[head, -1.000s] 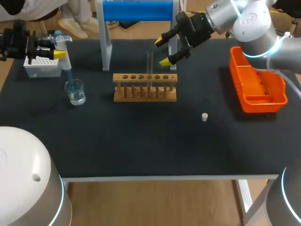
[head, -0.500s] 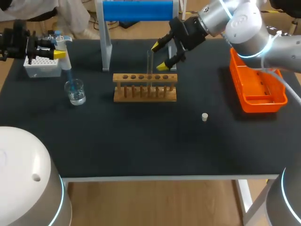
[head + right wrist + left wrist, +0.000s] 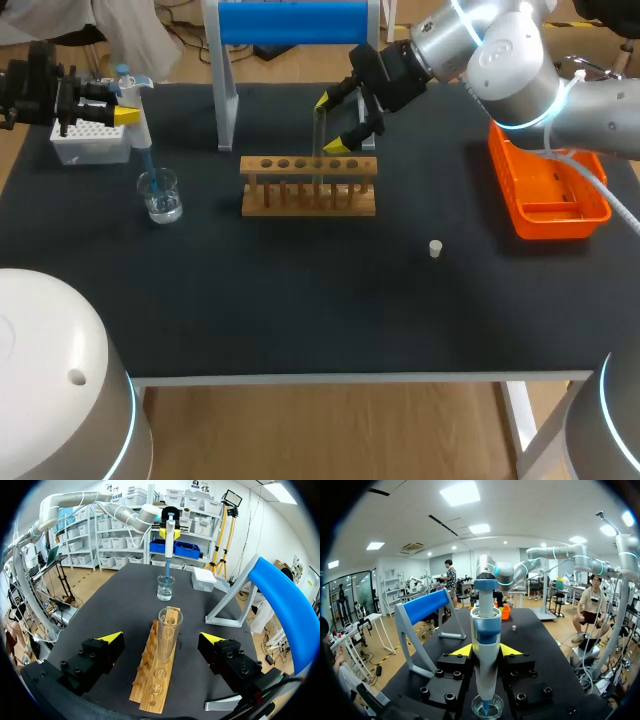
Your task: Invert the test tube, pick up the pipette, mount the tip to pipette, aspirate from beaker and dispense into the tube, eject the tip, return the pipette, and cap with the stopper.
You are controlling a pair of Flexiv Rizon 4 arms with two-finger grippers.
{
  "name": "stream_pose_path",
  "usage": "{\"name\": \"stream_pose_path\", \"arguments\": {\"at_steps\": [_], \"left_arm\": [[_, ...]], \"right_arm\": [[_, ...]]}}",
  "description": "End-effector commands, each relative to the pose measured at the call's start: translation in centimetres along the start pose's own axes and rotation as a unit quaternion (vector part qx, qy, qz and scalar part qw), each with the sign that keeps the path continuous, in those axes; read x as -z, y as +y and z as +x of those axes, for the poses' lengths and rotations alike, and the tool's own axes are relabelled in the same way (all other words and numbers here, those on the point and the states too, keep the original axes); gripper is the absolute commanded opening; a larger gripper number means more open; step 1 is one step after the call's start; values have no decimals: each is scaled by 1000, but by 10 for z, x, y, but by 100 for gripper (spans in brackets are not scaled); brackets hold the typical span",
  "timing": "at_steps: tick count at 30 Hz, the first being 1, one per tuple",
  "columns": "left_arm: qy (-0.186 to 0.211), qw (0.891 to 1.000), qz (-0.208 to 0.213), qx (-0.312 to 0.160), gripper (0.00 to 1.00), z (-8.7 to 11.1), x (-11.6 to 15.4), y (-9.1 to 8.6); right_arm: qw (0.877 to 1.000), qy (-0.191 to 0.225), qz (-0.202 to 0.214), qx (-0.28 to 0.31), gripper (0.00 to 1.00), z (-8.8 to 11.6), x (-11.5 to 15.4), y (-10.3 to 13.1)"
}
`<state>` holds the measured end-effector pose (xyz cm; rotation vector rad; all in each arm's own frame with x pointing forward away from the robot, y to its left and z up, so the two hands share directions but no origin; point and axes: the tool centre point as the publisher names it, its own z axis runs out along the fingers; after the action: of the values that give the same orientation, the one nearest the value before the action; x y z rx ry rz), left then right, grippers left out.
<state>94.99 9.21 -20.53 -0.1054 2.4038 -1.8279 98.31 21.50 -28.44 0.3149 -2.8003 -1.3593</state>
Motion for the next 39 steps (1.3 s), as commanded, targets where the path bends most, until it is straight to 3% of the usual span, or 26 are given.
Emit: {"name": "stream_pose_path", "arguments": {"at_steps": [1, 39], "left_arm": [[0, 1000, 0, 0, 0, 0, 0, 0], [0, 1000, 0, 0, 0, 0, 0, 0]], "right_arm": [[1000, 3, 3, 1, 100, -3, -4, 0], [1000, 9, 8, -18, 100, -8, -29, -2]]}}
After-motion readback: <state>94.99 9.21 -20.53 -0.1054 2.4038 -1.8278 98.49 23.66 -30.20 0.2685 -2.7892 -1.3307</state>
